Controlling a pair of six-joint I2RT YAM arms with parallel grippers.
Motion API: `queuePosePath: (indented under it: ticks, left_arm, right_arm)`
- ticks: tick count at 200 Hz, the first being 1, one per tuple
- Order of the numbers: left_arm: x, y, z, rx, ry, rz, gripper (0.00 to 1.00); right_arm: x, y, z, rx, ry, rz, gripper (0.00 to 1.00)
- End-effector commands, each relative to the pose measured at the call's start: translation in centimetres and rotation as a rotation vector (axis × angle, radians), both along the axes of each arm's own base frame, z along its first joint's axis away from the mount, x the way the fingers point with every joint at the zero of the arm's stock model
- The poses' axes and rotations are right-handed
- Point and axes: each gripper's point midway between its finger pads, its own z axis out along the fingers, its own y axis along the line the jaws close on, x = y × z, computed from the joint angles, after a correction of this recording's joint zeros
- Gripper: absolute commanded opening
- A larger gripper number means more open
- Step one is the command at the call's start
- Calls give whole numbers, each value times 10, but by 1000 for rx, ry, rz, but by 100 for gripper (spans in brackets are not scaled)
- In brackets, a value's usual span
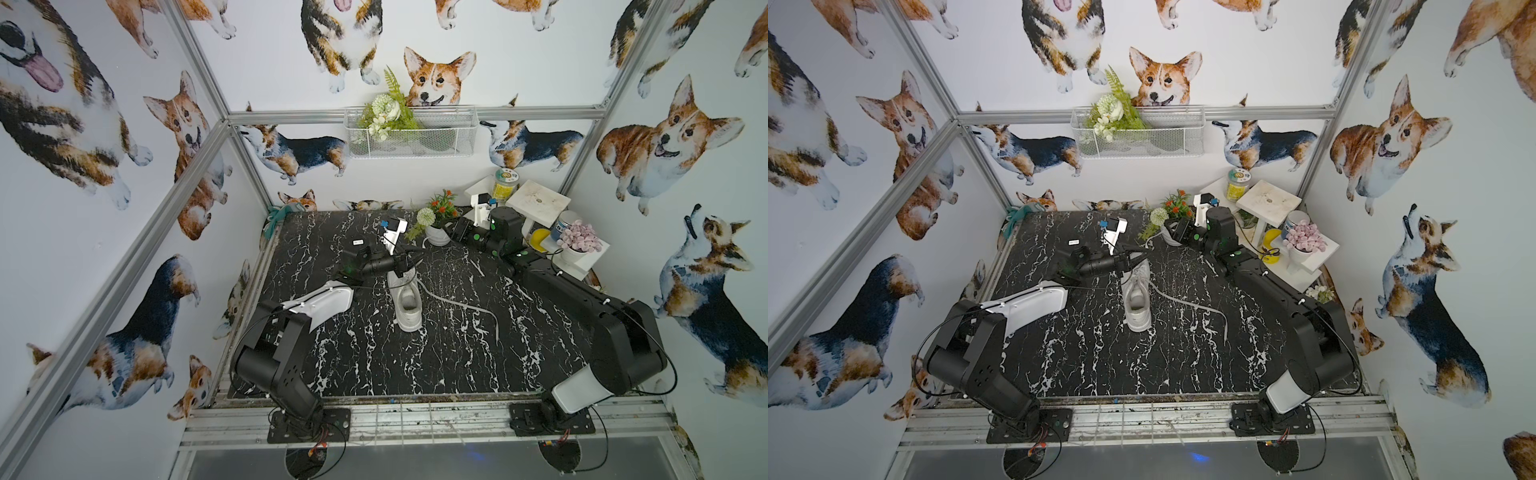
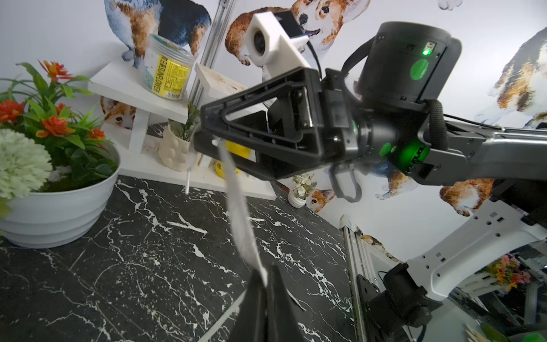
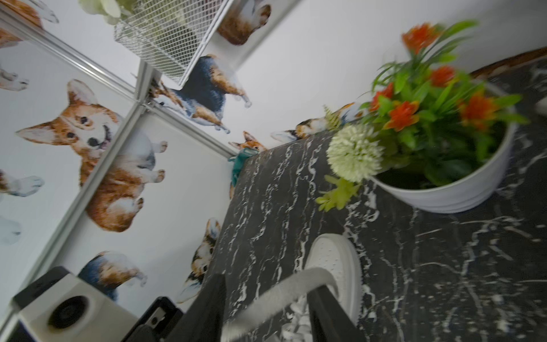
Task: Tie the shoes
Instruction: Cross the shoelace with the shoelace.
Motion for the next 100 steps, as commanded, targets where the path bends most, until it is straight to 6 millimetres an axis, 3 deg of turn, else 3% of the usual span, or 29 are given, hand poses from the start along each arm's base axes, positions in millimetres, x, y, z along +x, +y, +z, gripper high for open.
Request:
queuePosePath:
  ticks: [1,11,20,42,73,85,100]
  left_arm:
    - [5,8,-13,6,166,-2,0]
    - [10,14,-12,-5,207,16,0]
    - [18,17,-25,-1,274,26,0]
    - [26,20,-33,-5,342,28,0]
    - [30,19,-34,-4,330,13,0]
    - [30,19,-32,-11,319,12,0]
    - [30,18,-28,-16,302,8,9]
  right_arm:
    - [13,-39,-21,-329,-38,-140,62]
    - [10,-55,-29,-451,-18,-179,68]
    - [4,-72,-36,-543,8,-228,72]
    - [-26,-103,-47,-661,65,-284,77]
    - [-84,-113,-74,-699,190,-256,75]
    - [-110,-110,-96,-733,248,-226,75]
    - [-138,-108,-124,-736,339,-199,74]
